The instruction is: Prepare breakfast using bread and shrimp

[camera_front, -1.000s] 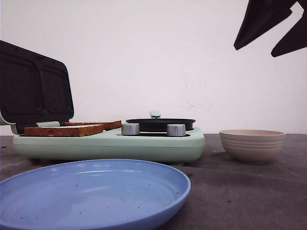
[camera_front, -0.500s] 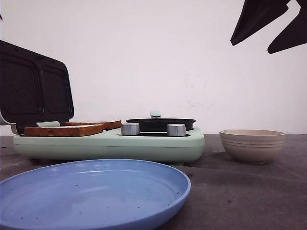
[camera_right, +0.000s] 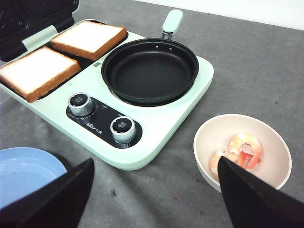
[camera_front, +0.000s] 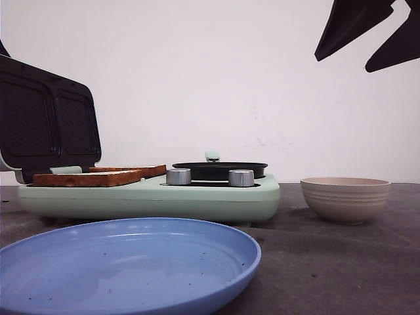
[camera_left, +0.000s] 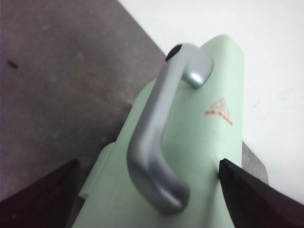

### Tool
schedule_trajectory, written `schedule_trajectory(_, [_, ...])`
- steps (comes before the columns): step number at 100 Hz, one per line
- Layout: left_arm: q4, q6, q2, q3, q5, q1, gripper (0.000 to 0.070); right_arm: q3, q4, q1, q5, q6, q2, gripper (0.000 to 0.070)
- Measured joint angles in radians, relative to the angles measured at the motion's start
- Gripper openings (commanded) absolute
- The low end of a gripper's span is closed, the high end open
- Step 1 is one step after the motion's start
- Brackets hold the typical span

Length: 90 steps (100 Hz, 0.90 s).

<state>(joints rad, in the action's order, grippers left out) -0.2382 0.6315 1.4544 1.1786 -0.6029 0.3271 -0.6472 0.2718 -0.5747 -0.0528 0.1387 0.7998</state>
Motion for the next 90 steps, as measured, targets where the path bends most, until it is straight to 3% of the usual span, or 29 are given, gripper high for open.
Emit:
schedule_trajectory(19, [0.044,0.019,0.025,0.0,-0.01,0.0,0.0487,0.0,0.0,0.0,0.0,0.0,0.0,0.0502])
schedule_trajectory(25, [0.049,0.019,0.026,0.0,-0.009,0.0,0.04,0.0,0.0,0.0,0.0,0.0,0.0,0.0502])
schedule_trajectory(36, [0.064,0.019,0.026,0.0,-0.01,0.0,0.018,0.0,0.0,0.0,0.0,0.0,0.0,0.0502])
schedule_trajectory(40, [0.065,0.019,0.026,0.0,-0.009,0.0,0.014,0.0,0.0,0.0,0.0,0.0,0.0,0.0502])
schedule_trajectory(69, [0.087,0.023,0.032,0.0,-0.006,-0.002,0.0141,0.0,0.0,0.0,0.0,0.008,0.0,0.0502])
schedule_trajectory(85, [0.088,0.023,0.034,0.0,-0.006,-0.01,0.0167,0.0,-0.001,0.0,0.0,0.008,0.0,0.0502])
schedule_trajectory(90, [0.088,0.023,0.034,0.0,-0.006,-0.012,0.021,0.0,-0.003,0.0,0.0,0.009,0.0,0.0502])
